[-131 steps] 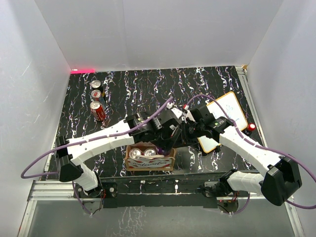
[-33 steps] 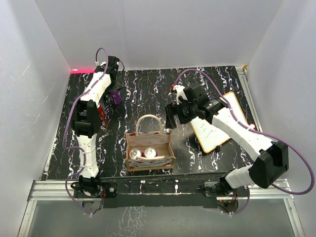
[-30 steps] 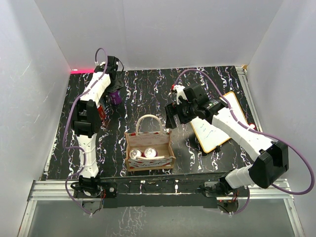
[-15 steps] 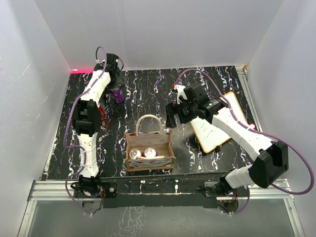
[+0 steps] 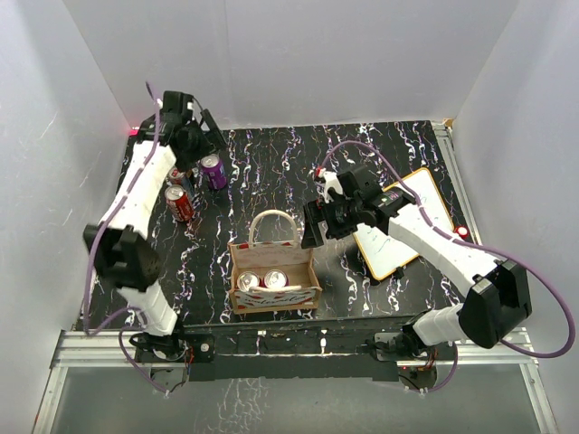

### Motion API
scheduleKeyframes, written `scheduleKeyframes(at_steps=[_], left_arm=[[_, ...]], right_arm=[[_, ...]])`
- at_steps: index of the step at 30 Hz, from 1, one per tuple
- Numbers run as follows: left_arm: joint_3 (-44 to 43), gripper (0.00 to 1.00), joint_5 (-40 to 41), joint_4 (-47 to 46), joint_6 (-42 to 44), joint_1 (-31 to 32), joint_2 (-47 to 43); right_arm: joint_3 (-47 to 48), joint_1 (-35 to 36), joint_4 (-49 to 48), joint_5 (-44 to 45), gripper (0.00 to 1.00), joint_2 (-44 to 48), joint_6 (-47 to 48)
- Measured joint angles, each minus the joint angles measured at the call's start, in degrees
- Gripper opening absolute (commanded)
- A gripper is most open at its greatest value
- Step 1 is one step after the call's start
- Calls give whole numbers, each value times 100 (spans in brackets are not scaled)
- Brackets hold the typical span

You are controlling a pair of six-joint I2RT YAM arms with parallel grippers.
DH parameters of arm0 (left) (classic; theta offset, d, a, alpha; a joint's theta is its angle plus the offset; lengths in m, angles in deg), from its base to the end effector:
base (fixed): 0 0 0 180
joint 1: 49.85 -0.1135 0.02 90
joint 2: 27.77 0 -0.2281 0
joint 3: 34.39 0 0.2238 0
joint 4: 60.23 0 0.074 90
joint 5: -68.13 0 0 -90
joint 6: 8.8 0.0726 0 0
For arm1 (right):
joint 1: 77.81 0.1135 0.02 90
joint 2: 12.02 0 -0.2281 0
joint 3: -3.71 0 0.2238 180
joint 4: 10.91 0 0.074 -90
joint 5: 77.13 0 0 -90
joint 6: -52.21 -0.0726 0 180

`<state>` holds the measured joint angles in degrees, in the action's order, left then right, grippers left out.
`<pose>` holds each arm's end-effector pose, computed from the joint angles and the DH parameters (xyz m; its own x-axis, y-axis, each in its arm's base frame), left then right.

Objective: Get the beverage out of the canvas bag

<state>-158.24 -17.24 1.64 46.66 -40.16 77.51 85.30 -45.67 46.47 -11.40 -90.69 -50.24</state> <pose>0.3941 -0.0613 0.3044 -0.6192 -0.4676 -0.6309 -0.2928 0.8829 -0.3670 0.2214 0.1743 0.2345 -0.8210 -0.2837 -0.4955 -0.5226 0.7230 0.4519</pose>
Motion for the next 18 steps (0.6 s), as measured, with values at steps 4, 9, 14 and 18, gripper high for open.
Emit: scheduleKeyframes(at_steps=[4,9,14,18], left_arm=[[1316,94,-566,-389,-273,201,-1469],[2380,90,-1198,-723,-575,568,-2782],[2865,87,-1408,-798,-638,1213,-3447],[3421,85,-1611,-662,-673,1786,-4177]], right_arm=[[-195,0,0,-181,96,70,-146],[-219,0,57,-262,94,197,-267],[-219,0,205,-229,92,219,-424],[-212,0,461,-157,88,116,-658]])
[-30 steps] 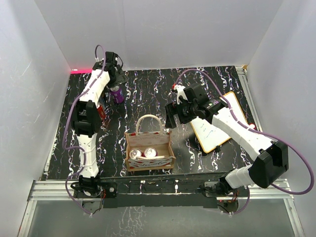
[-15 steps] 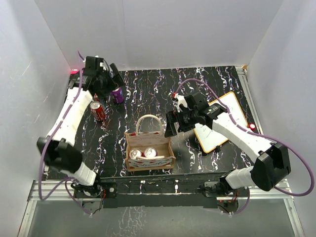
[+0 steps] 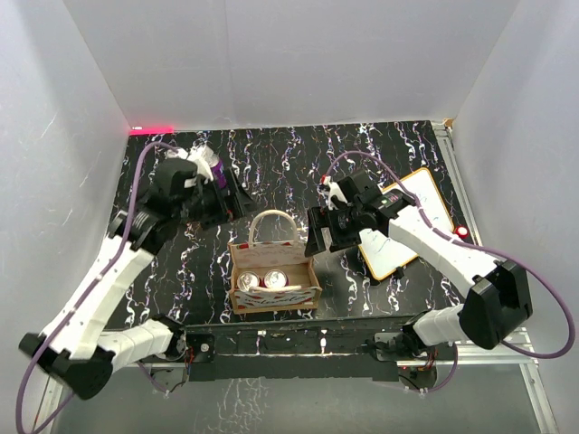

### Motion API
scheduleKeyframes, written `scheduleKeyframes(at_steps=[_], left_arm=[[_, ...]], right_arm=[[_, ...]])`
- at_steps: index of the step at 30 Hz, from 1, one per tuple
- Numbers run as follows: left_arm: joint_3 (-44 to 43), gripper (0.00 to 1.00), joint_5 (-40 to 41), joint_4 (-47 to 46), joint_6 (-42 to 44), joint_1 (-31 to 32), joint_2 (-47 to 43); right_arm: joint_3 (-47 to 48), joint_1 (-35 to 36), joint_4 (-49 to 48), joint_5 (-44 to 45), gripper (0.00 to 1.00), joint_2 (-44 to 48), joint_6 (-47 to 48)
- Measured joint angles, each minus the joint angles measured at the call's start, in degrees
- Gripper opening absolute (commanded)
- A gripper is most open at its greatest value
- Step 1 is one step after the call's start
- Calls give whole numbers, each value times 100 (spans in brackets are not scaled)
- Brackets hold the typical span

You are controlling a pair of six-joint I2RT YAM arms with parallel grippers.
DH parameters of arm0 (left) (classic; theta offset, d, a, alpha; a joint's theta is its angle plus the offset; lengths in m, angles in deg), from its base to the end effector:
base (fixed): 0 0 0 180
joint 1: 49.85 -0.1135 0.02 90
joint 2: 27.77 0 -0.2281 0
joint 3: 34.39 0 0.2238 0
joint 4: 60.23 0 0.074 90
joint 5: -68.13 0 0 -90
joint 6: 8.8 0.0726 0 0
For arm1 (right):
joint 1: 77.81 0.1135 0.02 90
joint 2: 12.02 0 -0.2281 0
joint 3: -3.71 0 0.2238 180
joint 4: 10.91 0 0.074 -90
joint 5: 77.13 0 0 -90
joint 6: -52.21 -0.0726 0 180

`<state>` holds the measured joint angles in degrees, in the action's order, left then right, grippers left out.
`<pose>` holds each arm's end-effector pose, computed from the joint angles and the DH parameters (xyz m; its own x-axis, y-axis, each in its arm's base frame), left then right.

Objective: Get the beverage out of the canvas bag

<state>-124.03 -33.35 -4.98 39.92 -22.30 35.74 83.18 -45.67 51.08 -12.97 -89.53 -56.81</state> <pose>0.2114 -0.1266 0.3456 -0.7250 -0.3510 -0.5926 0.1718 0.7410 -0.6491 0.2067 0.1672 0.2231 -0.9096 -0.2251 -0.3492 -0.3879 0.7612 0.5198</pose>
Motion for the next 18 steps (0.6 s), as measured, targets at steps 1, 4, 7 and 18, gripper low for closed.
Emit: scheduleKeyframes(at_steps=[1,4,7,18], left_arm=[[103,85,-39,42,-4,79,-184],[433,83,-192,68,-11,295,-796],[608,81,-372,70,-9,514,-1095],[612,79,-149,92,293,1716,-114]], right_arm=[[0,0,61,9,87,-57,-74],[-9,0,181,15,87,-138,-267],[-35,0,179,-9,89,-107,-398],[-804,33,186,-295,92,262,-350]])
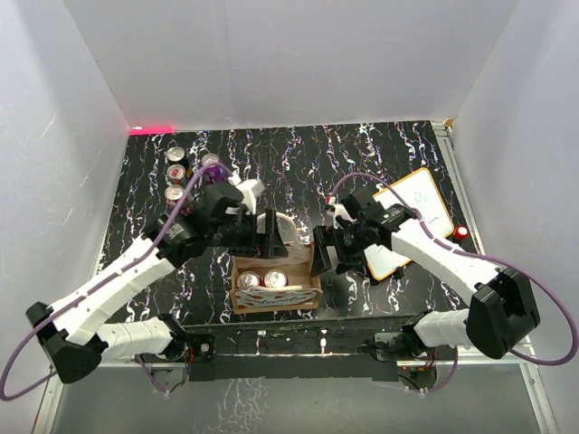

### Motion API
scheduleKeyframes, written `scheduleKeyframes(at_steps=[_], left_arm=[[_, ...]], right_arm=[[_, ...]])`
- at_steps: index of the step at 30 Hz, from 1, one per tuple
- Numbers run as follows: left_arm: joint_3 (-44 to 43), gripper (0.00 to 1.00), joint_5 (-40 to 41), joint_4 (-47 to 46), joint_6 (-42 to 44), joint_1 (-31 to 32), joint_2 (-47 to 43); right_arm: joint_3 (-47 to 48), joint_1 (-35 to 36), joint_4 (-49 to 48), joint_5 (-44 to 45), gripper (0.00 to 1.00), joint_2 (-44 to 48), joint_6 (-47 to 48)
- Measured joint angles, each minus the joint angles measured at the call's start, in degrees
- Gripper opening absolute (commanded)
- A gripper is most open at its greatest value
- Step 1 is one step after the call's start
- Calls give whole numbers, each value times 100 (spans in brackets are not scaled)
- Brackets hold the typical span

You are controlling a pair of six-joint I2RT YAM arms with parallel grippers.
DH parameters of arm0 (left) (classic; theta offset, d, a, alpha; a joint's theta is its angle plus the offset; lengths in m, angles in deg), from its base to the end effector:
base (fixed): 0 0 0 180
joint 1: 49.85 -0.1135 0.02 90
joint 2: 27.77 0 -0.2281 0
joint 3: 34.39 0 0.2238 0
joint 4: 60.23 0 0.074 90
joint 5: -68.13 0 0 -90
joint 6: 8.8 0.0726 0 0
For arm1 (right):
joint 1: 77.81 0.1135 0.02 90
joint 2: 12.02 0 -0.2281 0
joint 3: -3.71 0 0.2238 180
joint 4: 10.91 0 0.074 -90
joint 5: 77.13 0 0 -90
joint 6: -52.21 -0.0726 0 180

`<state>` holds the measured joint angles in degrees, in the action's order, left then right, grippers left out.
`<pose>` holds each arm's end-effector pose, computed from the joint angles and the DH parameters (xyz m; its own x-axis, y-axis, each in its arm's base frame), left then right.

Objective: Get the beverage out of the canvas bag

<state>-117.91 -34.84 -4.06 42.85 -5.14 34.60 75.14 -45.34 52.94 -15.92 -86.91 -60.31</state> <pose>0.1602 -0.1815 0.3133 -0.8263 -0.0329 -0.5623 0.3870 0.6922 -0.6091 0.1812 0.1567 0.1932 -0.9593 -0.2125 -0.1862 -0.2813 0.7806 0.5582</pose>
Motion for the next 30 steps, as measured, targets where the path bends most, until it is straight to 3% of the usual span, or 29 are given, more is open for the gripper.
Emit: scheduleKeyframes(at_steps=[6,11,18,30], left_arm=[[-9,78,717,13,24,909,651],[-9,79,1176,-31,68,1296,1123],[-31,83,1567,72,280,1502,1381],[-28,88,1663,503,1099,1510,1541]], right_arm=[[-284,153,-55,-160,95,125,181],[-302,400,-195,-181,95,192,599],[-328,800,-308,-184,95,142,894],[-420,831,-367,-157,88,140,892]])
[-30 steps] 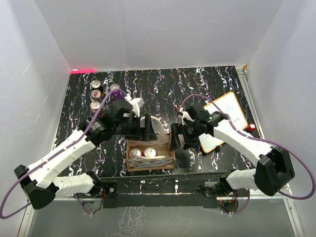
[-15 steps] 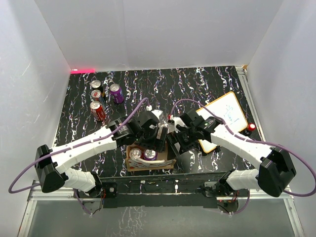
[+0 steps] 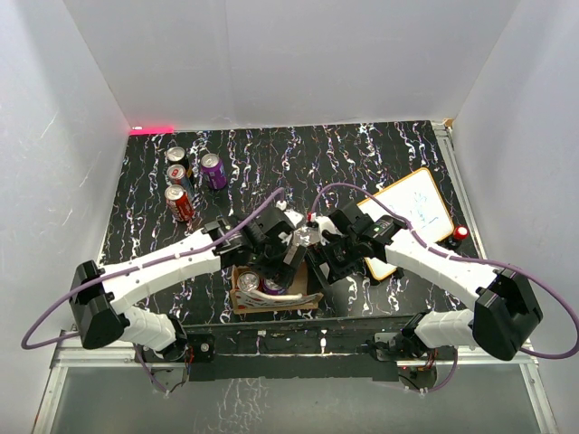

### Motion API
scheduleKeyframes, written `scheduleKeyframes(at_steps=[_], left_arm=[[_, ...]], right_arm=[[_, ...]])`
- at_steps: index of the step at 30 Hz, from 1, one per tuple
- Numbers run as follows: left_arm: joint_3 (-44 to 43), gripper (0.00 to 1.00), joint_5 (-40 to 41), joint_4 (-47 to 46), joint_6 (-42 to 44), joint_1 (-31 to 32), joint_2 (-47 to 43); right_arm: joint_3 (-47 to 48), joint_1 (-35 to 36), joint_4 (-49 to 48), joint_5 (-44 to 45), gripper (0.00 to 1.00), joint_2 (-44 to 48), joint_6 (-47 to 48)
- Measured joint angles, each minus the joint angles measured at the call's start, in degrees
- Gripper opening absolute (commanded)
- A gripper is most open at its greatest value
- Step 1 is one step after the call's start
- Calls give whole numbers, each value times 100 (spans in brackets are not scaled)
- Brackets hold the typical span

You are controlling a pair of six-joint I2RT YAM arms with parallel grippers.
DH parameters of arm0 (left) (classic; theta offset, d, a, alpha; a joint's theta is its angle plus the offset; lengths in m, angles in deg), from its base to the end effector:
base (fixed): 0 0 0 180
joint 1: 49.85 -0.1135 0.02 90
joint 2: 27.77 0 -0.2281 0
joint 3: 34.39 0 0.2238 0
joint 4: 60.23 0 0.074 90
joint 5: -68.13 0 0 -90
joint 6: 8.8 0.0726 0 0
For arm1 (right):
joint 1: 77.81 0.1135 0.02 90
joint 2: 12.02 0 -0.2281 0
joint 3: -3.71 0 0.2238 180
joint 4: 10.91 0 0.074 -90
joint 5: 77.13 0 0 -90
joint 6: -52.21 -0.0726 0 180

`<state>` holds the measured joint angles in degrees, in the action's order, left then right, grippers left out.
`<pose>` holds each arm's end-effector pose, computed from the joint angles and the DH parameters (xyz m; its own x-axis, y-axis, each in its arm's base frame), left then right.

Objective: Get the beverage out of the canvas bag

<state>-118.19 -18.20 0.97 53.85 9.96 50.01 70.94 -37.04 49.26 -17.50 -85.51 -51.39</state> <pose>0.1438 -0.2379 0.2397 -0.7545 0.3852 -0.5313 0.5602 0.7998 -0.2157 0.1519 0.1795 0.1826 -0.8432 -0.4592 -0.2797 -0.5332 0.6475 0.5444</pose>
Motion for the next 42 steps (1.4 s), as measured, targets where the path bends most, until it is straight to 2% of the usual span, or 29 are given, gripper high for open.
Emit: scheduleKeyframes(at_steps=[8,13,17,24,33,37,42], left_arm=[[-4,89,-280,179,907,2,542],[-114,84,-391,286,1419,2,798],[-103,84,-391,273,1670,7,960],[278,87,-376,-212,1709,4,841],[654,83,-291,-846,1532,4,719],[782,87,-216,-994,1394,4,621],[839,88,-127,-960,1279,7,501]], right_arm=[[-20,-33,26,94,87,-105,-48],[-37,-46,44,208,87,-133,-92],[-59,-63,101,280,87,-140,-149],[-55,-22,188,570,85,-144,-315],[-17,-48,203,785,80,-146,-385],[-17,-66,190,796,80,-146,-398],[-9,-81,177,791,80,-151,-396]])
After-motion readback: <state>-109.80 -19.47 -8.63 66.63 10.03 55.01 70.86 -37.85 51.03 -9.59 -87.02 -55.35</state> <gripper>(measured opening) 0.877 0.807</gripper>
